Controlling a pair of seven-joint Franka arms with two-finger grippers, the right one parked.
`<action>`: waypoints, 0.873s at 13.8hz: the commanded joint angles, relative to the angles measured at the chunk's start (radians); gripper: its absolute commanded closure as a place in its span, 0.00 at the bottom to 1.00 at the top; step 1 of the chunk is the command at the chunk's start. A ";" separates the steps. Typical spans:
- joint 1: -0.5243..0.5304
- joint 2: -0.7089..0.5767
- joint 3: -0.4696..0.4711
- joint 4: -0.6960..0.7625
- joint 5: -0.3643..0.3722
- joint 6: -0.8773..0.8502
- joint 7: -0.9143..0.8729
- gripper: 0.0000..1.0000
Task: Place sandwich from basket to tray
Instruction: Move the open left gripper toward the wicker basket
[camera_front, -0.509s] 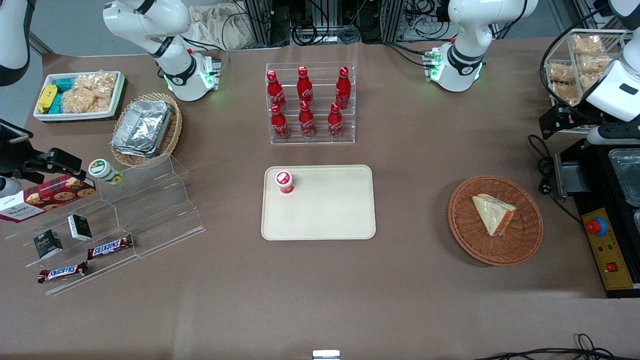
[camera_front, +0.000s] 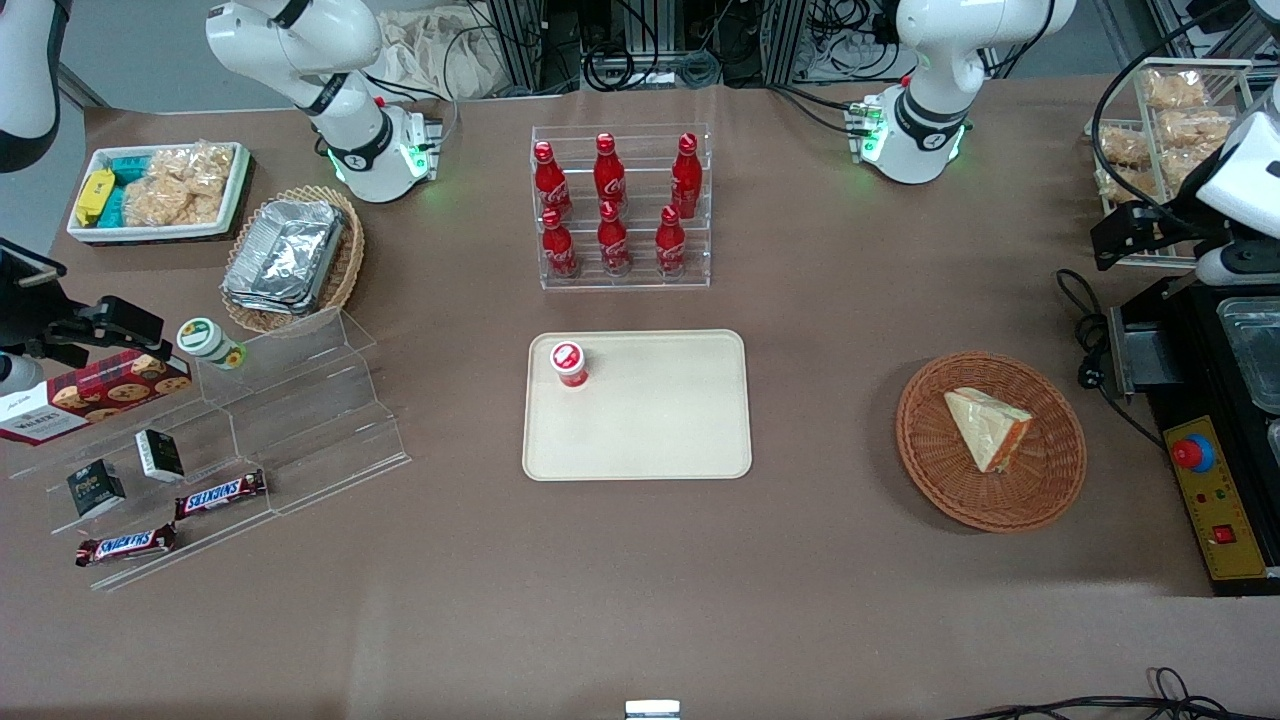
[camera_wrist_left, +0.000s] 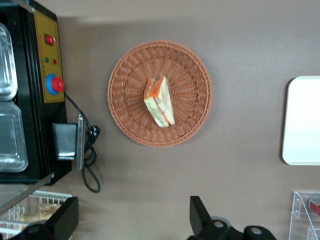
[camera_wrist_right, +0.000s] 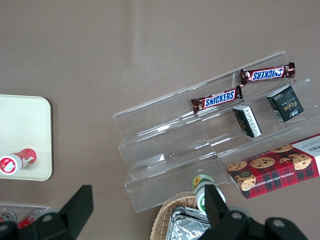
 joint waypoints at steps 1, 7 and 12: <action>0.005 0.043 -0.001 0.017 0.000 -0.030 -0.033 0.00; 0.158 0.257 0.019 0.014 -0.166 0.094 0.066 0.00; 0.199 0.404 0.017 -0.029 -0.252 0.300 0.114 0.00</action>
